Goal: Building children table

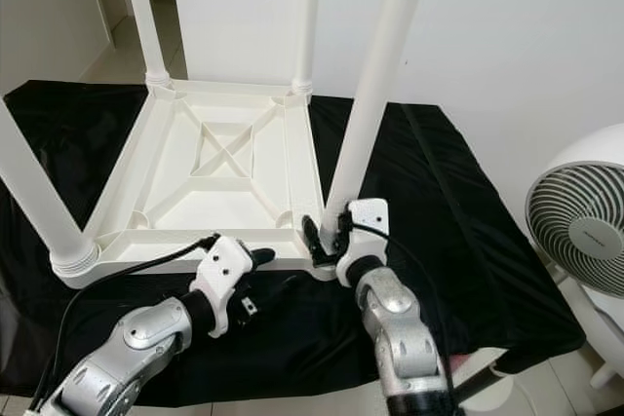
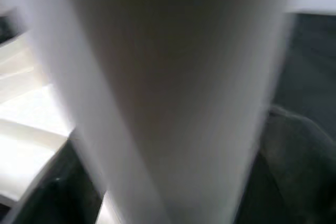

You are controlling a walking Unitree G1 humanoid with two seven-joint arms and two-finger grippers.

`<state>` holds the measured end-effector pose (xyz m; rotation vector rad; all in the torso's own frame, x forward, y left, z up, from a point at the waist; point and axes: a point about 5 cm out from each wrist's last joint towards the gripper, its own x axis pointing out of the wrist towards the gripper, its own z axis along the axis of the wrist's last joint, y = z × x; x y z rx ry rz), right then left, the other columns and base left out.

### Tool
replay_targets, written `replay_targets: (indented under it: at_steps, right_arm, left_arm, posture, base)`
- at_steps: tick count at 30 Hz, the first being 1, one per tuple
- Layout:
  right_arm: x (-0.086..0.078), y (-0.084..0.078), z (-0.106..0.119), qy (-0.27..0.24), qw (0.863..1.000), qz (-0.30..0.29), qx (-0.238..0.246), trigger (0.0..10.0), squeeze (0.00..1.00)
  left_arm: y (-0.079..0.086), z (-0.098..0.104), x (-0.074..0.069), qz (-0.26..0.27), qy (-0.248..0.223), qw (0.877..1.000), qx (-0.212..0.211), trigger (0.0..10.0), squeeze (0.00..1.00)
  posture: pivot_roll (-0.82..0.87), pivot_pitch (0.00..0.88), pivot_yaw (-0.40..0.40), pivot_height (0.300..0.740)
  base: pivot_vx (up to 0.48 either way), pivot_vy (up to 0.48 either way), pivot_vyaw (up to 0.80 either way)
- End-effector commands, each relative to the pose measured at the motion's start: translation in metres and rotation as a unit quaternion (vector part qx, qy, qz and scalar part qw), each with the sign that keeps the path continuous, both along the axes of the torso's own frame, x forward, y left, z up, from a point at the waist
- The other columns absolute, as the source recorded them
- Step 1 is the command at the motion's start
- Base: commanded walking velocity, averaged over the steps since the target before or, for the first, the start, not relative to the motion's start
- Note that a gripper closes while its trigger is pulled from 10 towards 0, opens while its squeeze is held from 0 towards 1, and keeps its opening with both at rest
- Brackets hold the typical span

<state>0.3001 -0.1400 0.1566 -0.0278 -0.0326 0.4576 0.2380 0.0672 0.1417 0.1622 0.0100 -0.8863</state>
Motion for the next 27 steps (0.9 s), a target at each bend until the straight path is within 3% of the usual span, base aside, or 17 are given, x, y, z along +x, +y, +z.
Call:
replay_targets:
  at_steps: [1, 2, 3, 4, 5, 6, 8, 15, 23, 24, 26, 27]
  right_arm:
    - [0.002, -0.007, 0.001, -0.002, 1.0, 0.025, 0.003, 10.0, 1.0]
    - [0.003, -0.009, 0.001, 0.004, 0.999, 0.053, -0.005, 10.0, 0.11]
    - [0.002, -0.01, 0.002, 0.001, 0.997, 0.079, -0.018, 10.0, 0.0]
    - [0.001, -0.01, 0.001, 0.0, 0.993, 0.117, -0.028, 10.0, 0.0]
    - [0.001, -0.01, 0.001, 0.0, 0.993, 0.117, -0.028, 10.0, 0.0]
    - [-0.001, -0.01, -0.002, 0.004, 0.984, 0.171, -0.044, 10.0, 0.0]
    - [-0.002, -0.01, -0.004, 0.007, 0.979, 0.198, -0.055, 10.0, 0.0]
    - [0.002, -0.01, -0.016, 0.022, 0.968, 0.238, -0.075, 10.0, 0.0]
    - [0.007, -0.014, -0.027, 0.03, 0.969, 0.23, -0.083, 10.0, 0.0]
    - [0.008, -0.014, -0.029, 0.03, 0.97, 0.227, -0.081, 8.2, 0.0]
    - [0.008, -0.014, -0.031, 0.03, 0.971, 0.225, -0.08, 8.2, 0.0]
    - [0.009, -0.014, -0.033, 0.029, 0.972, 0.224, -0.073, 0.2, 0.0]
  left_arm:
    - [-0.002, 0.002, -0.002, -0.028, 0.001, 1.0, 0.001, 10.0, 0.0]
    - [-0.001, 0.002, -0.002, -0.028, 0.001, 1.0, 0.001, 10.0, 0.0]
    - [-0.001, 0.002, -0.002, -0.028, 0.001, 1.0, 0.001, 10.0, 0.0]
    - [0.0, 0.002, -0.002, -0.027, 0.001, 1.0, 0.002, 10.0, 0.0]
    - [0.0, 0.002, -0.002, -0.027, 0.001, 1.0, 0.002, 10.0, 0.0]
    - [0.0, 0.003, -0.001, -0.027, 0.0, 1.0, 0.004, 10.0, 0.0]
    - [0.0, 0.003, 0.0, -0.027, -0.001, 1.0, 0.004, 10.0, 0.0]
    - [0.0, 0.004, 0.001, -0.023, -0.003, 1.0, 0.001, 10.0, 0.0]
    - [0.0, 0.002, 0.002, -0.021, 0.0, 1.0, 0.0, 10.0, 0.0]
    - [0.0, -0.001, 0.002, -0.018, 0.004, 1.0, 0.001, 10.0, 0.0]
    - [-0.001, -0.003, 0.003, -0.016, 0.006, 1.0, 0.002, 10.0, 0.0]
    - [-0.002, -0.005, 0.003, -0.014, 0.009, 1.0, 0.0, 10.0, 0.0]
  posture:
    - [0.03, 0.024, -0.054, 0.74]
    - [0.03, 0.026, -0.05, 0.74]
    - [0.03, 0.027, -0.048, 0.74]
    - [0.03, 0.028, -0.047, 0.74]
    - [0.03, 0.028, -0.047, 0.74]
    - [0.03, 0.027, -0.044, 0.74]
    - [0.03, 0.026, -0.044, 0.74]
    - [0.03, 0.025, -0.044, 0.74]
    - [0.04, 0.028, -0.045, 0.74]
    - [0.03, 0.03, -0.042, 0.74]
    - [0.03, 0.033, -0.042, 0.74]
    - [0.03, 0.033, -0.041, 0.74]
  base:
    - [0.0, 0.0, 0.0]
    - [0.0, 0.0, 0.0]
    - [0.0, 0.0, 0.0]
    - [0.0, 0.0, 0.0]
    - [0.0, 0.0, 0.0]
    - [0.0, 0.0, 0.0]
    - [0.0, 0.0, 0.0]
    - [0.0, 0.0, 0.0]
    - [0.0, 0.0, 0.0]
    - [0.0, 0.0, 0.0]
    - [0.0, 0.0, 0.0]
    - [0.0, 0.0, 0.0]
